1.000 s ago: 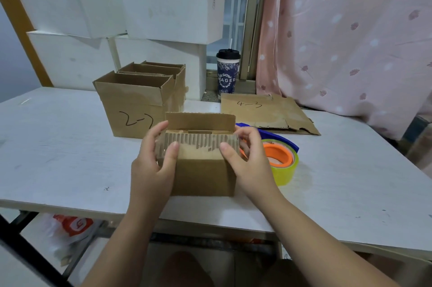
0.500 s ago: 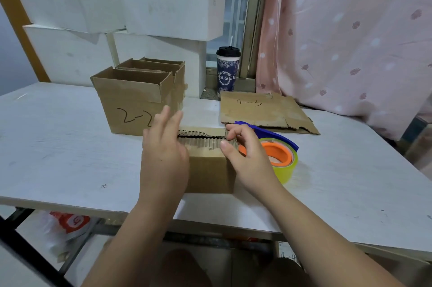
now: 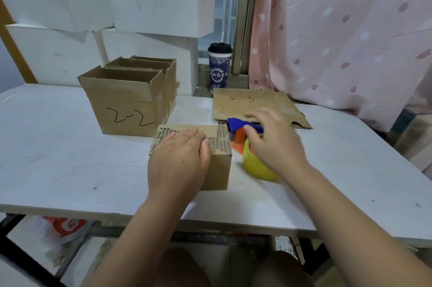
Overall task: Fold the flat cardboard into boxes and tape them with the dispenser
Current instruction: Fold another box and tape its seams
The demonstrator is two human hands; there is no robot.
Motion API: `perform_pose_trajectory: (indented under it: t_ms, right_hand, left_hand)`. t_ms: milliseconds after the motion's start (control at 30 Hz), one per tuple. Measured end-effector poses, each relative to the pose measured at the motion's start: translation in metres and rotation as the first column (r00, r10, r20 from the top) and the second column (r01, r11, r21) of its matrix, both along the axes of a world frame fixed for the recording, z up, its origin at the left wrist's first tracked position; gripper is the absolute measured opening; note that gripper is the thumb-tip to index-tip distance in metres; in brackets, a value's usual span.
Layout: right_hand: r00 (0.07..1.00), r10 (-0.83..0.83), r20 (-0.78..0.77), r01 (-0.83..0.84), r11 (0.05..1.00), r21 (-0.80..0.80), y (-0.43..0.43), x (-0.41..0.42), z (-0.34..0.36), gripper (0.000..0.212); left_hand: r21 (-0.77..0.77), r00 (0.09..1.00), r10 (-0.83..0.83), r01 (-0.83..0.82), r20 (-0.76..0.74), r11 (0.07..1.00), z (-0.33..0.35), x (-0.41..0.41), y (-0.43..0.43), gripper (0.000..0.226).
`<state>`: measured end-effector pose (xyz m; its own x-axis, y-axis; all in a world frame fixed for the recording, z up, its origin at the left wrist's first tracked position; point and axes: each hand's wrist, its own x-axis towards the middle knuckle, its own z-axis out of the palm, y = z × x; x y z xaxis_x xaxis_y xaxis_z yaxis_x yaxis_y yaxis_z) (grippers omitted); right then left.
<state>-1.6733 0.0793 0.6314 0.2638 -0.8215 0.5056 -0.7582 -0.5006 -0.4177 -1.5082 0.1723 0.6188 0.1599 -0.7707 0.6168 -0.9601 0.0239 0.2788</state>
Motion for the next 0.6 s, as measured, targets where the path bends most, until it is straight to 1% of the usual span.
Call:
perform_pose_trajectory:
  t_ms: [33, 67, 133, 167, 267, 400, 433, 467, 533, 600]
  right_hand:
    - [0.99, -0.088, -0.106, 0.093, 0.995, 0.041, -0.009, -0.009, 0.003, 0.04]
    - [0.967, -0.13, -0.219, 0.157, 0.981, 0.111, -0.019, -0.016, 0.004, 0.049]
    - [0.905, -0.109, -0.41, 0.22, 0.947, 0.232, -0.035, -0.024, 0.004, 0.058]
    - [0.883, -0.085, -0.463, 0.229, 0.936, 0.266, -0.042, -0.025, 0.003, 0.058]
    - [0.863, -0.023, -0.505, 0.227, 0.91, 0.347, -0.056, -0.023, -0.004, 0.051]
    - [0.828, 0.024, -0.56, 0.247, 0.881, 0.403, -0.065, -0.024, 0.001, 0.024]
    - [0.837, 0.043, -0.545, 0.236, 0.871, 0.432, -0.065, -0.027, 0.003, 0.022]
    - [0.867, 0.059, -0.494, 0.214, 0.852, 0.478, -0.066, -0.03, 0.004, 0.02]
    - [0.961, 0.06, -0.27, 0.125, 0.776, 0.618, -0.066, -0.037, 0.004, 0.016]
    - [1.0, 0.017, -0.019, 0.002, 0.678, 0.735, -0.062, -0.043, 0.0, 0.011]
  left_hand:
    - [0.011, 1.0, 0.008, -0.008, -0.011, 1.0, 0.001, -0.001, 0.0, 0.034]
    - [0.018, 1.0, 0.015, -0.015, -0.017, 1.0, 0.002, -0.001, 0.001, 0.034]
    - [0.023, 0.999, 0.024, -0.023, -0.022, 0.999, 0.002, -0.002, 0.001, 0.035]
    - [0.022, 0.999, 0.026, -0.025, -0.025, 0.999, 0.002, -0.003, 0.001, 0.035]
    - [0.012, 0.999, 0.033, -0.033, -0.028, 0.999, 0.001, -0.002, 0.002, 0.034]
    - [-0.005, 0.998, 0.063, -0.063, -0.007, 0.998, -0.001, -0.004, 0.001, 0.033]
    - [-0.01, 0.998, 0.068, -0.068, -0.003, 0.998, -0.001, -0.004, 0.001, 0.032]
    - [-0.012, 0.998, 0.07, -0.07, 0.002, 0.997, -0.001, -0.004, 0.001, 0.032]
    - [-0.012, 0.998, 0.07, -0.07, 0.003, 0.997, -0.001, -0.004, 0.0, 0.032]
    - [-0.016, 0.998, 0.069, -0.069, 0.001, 0.997, -0.002, -0.004, 0.0, 0.032]
